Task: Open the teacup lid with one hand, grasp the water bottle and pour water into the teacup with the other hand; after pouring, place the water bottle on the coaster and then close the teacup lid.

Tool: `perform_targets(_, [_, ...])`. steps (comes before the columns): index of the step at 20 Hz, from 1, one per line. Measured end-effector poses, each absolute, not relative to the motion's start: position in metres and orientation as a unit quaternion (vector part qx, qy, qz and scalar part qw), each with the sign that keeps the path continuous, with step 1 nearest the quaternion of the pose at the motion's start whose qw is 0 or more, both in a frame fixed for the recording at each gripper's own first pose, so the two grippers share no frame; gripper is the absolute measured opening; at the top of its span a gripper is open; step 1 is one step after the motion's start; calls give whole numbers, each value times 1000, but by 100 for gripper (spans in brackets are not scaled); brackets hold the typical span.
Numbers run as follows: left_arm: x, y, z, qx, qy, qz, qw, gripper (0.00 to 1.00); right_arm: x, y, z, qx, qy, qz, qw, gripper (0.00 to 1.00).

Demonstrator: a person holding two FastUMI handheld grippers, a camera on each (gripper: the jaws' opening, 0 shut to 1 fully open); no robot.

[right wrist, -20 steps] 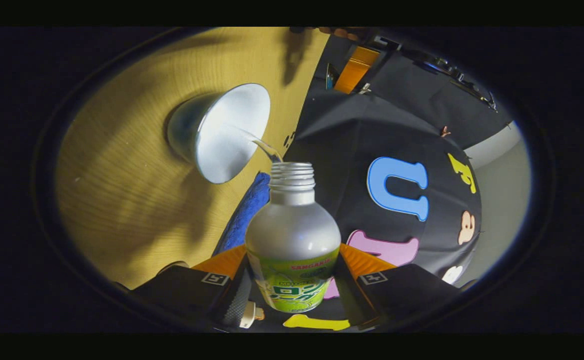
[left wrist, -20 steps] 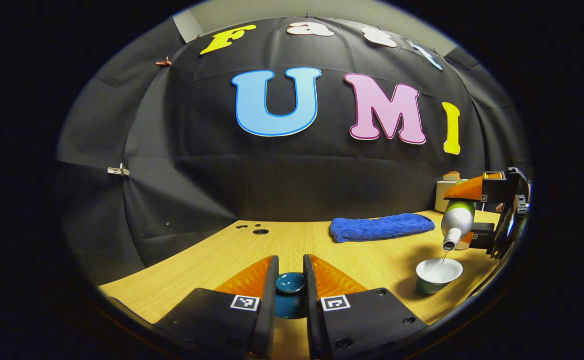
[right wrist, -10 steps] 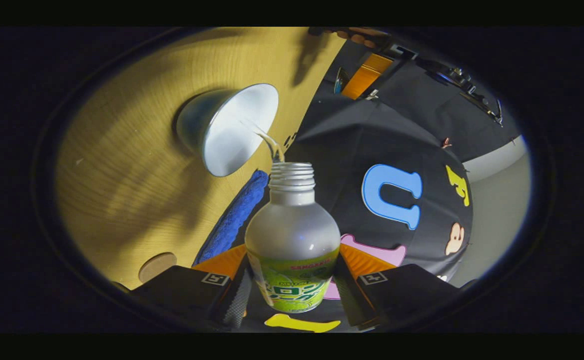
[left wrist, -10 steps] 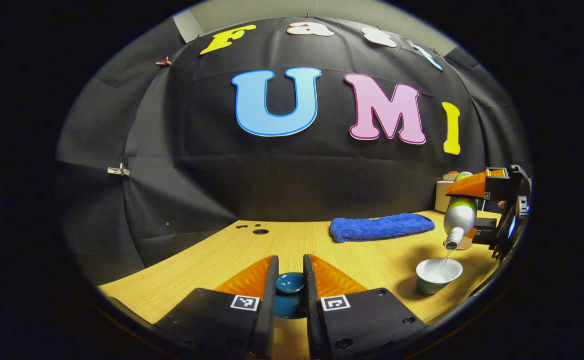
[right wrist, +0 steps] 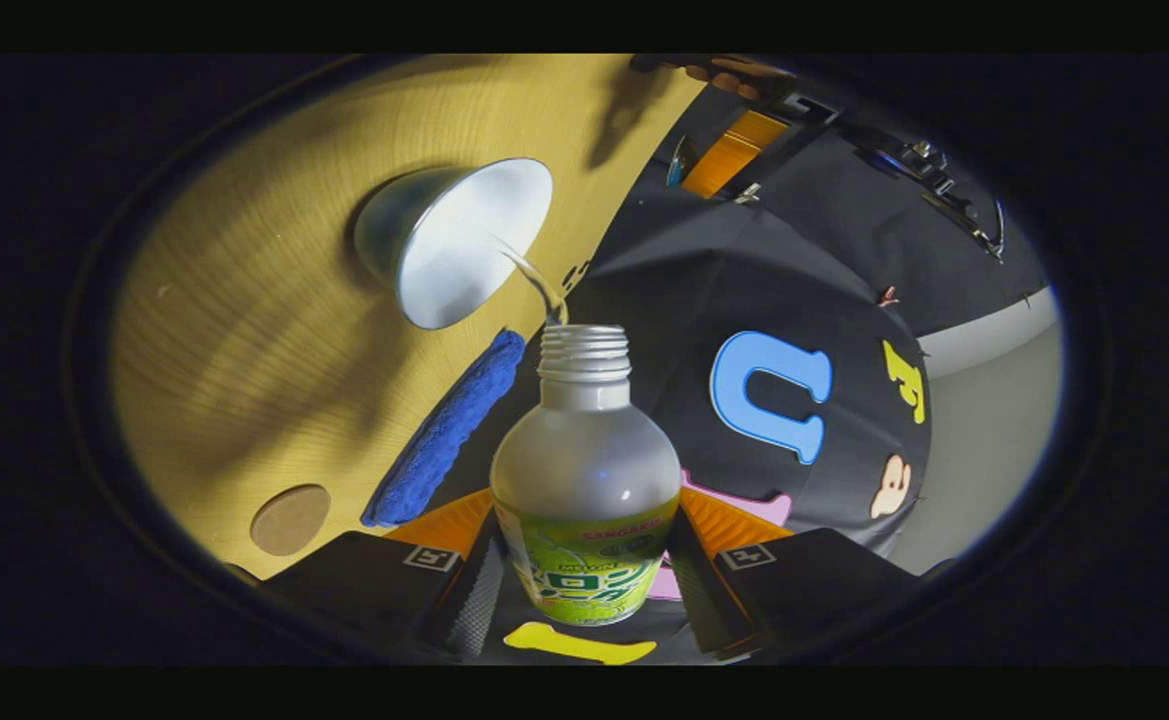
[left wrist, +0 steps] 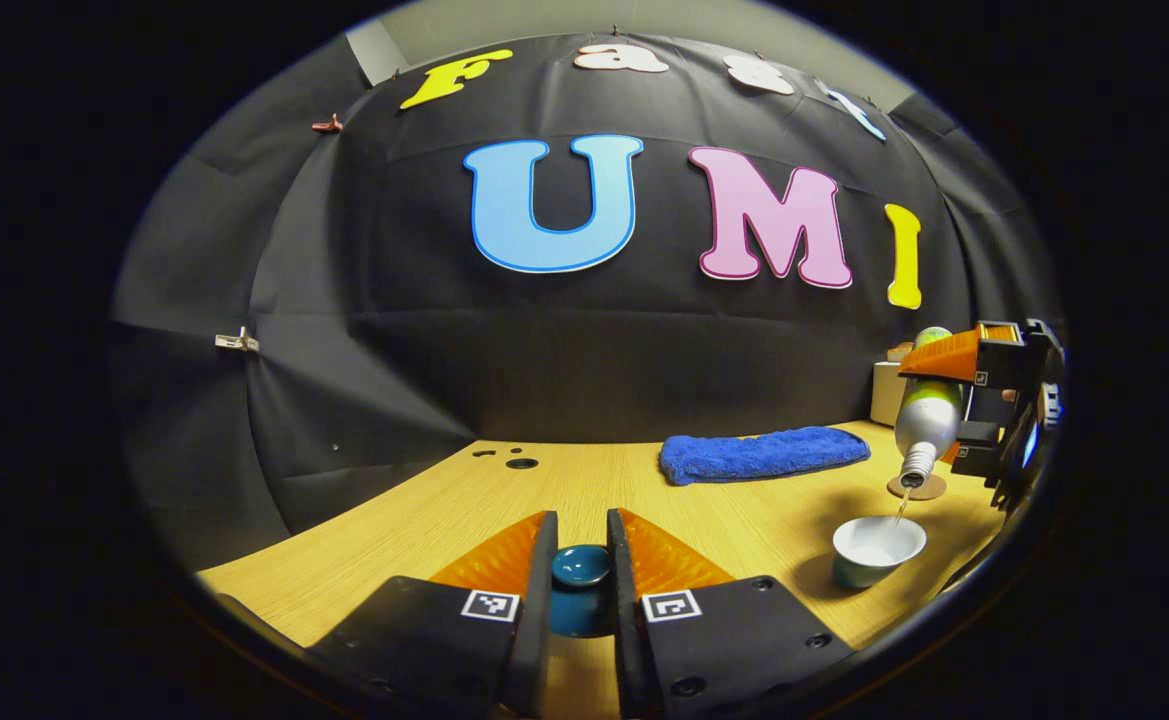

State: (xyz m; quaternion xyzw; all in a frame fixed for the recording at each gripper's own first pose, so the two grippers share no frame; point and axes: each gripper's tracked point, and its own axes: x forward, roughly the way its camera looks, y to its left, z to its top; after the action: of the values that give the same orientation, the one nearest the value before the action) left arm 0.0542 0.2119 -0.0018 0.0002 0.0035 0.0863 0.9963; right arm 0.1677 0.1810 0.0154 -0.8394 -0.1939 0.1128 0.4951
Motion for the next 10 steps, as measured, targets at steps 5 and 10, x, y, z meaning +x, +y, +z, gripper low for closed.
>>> perform_targets(5, [55,212,-1,0,4,86,996,30,163,183,21,-844,-201,107,485,78])
perform_targets(10, [55,211,-1,0,3,84,996,30,166,183,20,-852,-194,112,473,78])
